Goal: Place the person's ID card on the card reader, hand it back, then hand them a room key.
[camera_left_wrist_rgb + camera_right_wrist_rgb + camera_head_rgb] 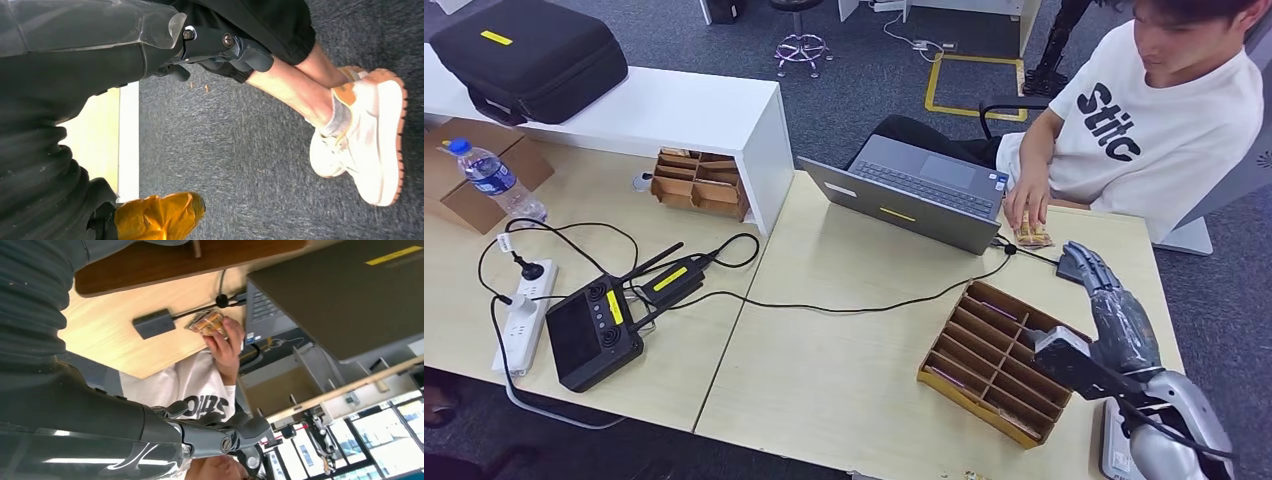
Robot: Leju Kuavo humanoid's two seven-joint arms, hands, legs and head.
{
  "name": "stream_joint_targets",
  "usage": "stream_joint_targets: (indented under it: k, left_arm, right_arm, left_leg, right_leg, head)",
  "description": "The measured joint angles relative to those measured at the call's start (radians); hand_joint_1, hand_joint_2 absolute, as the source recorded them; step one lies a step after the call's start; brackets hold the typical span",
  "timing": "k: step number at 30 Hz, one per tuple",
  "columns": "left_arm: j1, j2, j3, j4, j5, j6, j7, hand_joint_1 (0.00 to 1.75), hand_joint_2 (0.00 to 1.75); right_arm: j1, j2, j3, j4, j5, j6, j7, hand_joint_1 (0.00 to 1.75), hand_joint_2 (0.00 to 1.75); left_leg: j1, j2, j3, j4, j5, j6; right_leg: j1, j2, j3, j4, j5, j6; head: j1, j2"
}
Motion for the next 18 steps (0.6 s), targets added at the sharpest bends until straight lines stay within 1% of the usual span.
stream_joint_targets:
  k: [3, 7, 18]
  left_arm:
    - [0.002, 0.004, 0.003, 0.000, 0.003, 0.000, 0.000, 0.00, 1.75]
    - [0.005, 0.007, 0.007, 0.000, 0.006, 0.001, -0.002, 0.00, 1.75]
    - [0.007, 0.009, 0.012, 0.000, 0.008, 0.002, -0.002, 0.00, 1.75]
  right_arm:
    - [-0.004, -0.028, 0.010, 0.011, 0.000, 0.009, 0.010, 0.00, 1.75]
    - [-0.009, -0.051, 0.021, 0.023, -0.001, 0.017, 0.018, 0.00, 1.75]
    - [-0.029, -0.071, 0.052, 0.054, -0.009, 0.029, 0.030, 0.00, 1.75]
  left_leg:
    - [0.000, 0.000, 0.000, 0.000, 0.000, 0.000]
    - [0.000, 0.000, 0.000, 0.000, 0.000, 0.000]
    - [0.000, 0.000, 0.000, 0.000, 0.000, 0.000]
  right_leg:
    - [0.000, 0.000, 0.000, 0.000, 0.000, 0.000]
    - [0.000, 0.000, 0.000, 0.000, 0.000, 0.000]
    - [0.000, 0.000, 0.000, 0.000, 0.000, 0.000]
  head:
    - [0.000, 0.000]
    - [0.000, 0.000]
    - [0.000, 0.000]
